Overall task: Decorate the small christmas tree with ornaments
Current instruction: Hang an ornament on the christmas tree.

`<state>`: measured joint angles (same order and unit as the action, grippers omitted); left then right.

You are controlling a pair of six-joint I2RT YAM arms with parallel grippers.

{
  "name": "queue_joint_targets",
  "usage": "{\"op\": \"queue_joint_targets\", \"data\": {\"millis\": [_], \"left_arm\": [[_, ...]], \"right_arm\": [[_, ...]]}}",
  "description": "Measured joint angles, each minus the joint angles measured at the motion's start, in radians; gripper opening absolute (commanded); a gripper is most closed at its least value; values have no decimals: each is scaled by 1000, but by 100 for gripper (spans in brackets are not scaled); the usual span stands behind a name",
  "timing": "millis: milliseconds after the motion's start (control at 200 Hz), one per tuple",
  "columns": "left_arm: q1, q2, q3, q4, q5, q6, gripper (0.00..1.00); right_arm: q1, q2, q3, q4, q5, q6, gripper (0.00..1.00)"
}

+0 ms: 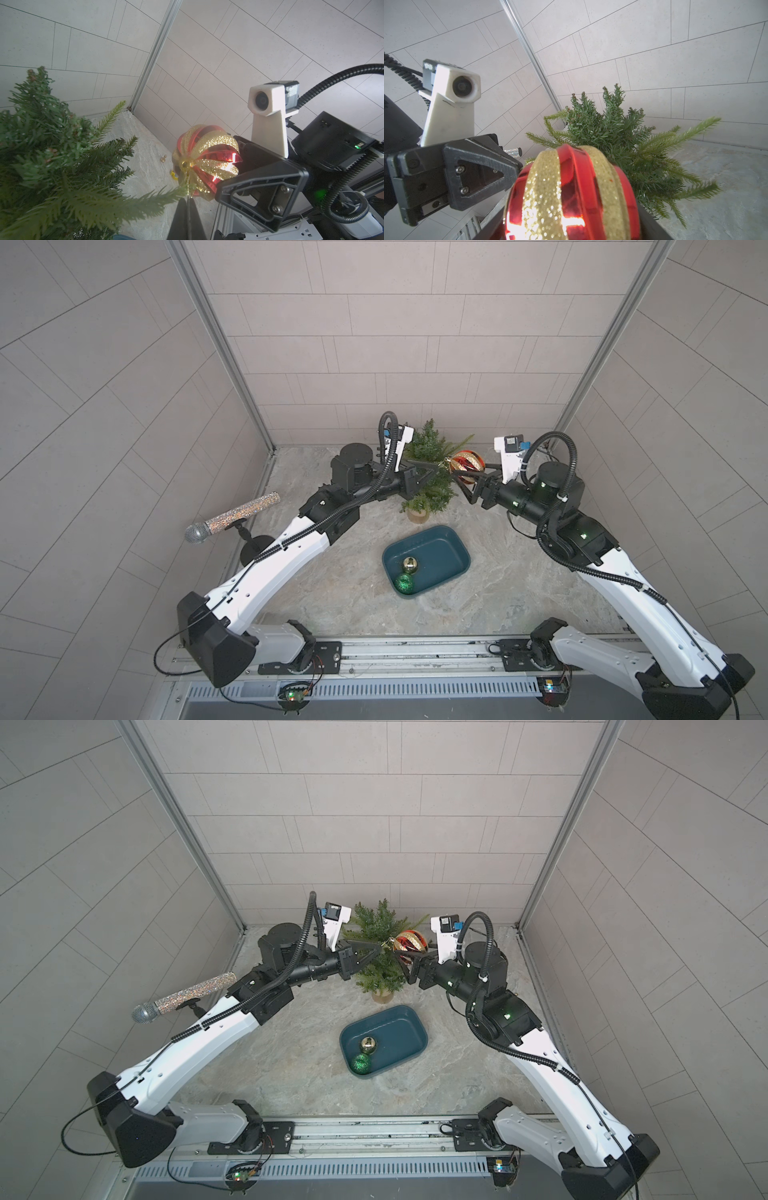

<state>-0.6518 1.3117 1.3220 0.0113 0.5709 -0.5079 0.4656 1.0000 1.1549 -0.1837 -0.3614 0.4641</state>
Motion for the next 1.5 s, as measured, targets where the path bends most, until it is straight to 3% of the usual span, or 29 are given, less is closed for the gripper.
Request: {"op": "queue_joint_targets", "data": {"millis": [816,1501], "left_arm": [[0,0,0,22,54,-38,2],[0,-13,-3,-5,-6,11,2]], "right_arm": [[-4,-55,-34,19,-46,34,76],[-4,-18,-48,68,-41,38,76]]}}
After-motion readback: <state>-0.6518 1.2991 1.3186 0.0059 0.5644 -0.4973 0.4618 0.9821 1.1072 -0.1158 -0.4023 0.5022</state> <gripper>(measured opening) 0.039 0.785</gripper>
